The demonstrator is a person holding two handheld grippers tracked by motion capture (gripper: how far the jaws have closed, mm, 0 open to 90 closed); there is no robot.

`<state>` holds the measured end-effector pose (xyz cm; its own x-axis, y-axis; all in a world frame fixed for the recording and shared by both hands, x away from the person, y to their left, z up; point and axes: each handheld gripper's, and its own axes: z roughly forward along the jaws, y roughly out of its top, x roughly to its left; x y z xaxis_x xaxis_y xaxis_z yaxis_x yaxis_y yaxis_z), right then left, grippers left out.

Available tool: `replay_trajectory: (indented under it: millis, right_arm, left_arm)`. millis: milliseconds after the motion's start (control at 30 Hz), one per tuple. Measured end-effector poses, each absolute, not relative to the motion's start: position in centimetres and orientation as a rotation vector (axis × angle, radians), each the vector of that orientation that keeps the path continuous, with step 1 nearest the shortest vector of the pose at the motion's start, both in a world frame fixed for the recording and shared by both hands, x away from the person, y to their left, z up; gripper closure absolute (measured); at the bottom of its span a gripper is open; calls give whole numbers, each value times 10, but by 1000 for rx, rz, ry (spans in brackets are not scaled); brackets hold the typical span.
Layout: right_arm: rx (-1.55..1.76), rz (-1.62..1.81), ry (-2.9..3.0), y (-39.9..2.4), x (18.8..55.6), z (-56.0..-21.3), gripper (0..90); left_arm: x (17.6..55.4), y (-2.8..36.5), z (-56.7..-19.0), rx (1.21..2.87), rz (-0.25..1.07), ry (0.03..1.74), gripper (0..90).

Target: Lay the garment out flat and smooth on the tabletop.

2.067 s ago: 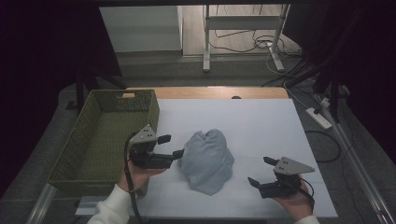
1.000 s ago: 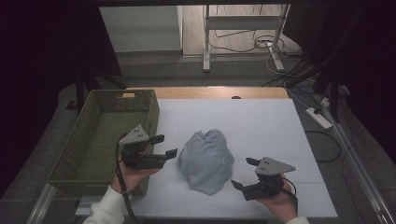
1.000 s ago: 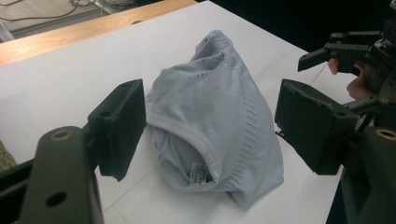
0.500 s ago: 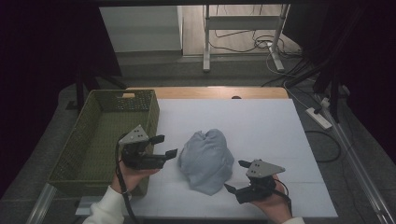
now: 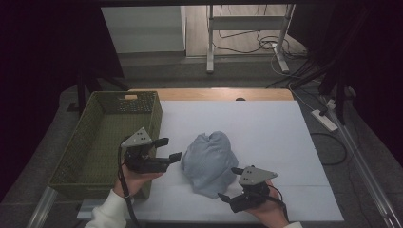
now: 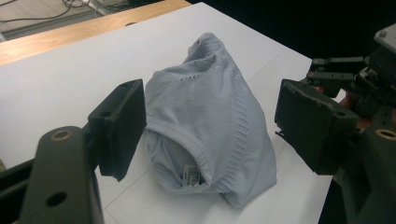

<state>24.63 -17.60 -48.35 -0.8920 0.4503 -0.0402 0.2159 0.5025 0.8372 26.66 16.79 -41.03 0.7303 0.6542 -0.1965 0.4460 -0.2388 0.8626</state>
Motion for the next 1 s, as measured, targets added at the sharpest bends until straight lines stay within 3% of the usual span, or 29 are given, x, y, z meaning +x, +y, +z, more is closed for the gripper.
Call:
replay_trajectory:
  millis: [167, 1000]
  right_arm:
    - [526, 1344, 2537, -164, 244, -488, 139]
    - [505, 1185, 2662, -130, 245, -510, 154]
  left_arm:
    - [268, 169, -411, 1876, 234, 853, 256]
    - [270, 166, -414, 1899, 210, 854, 250]
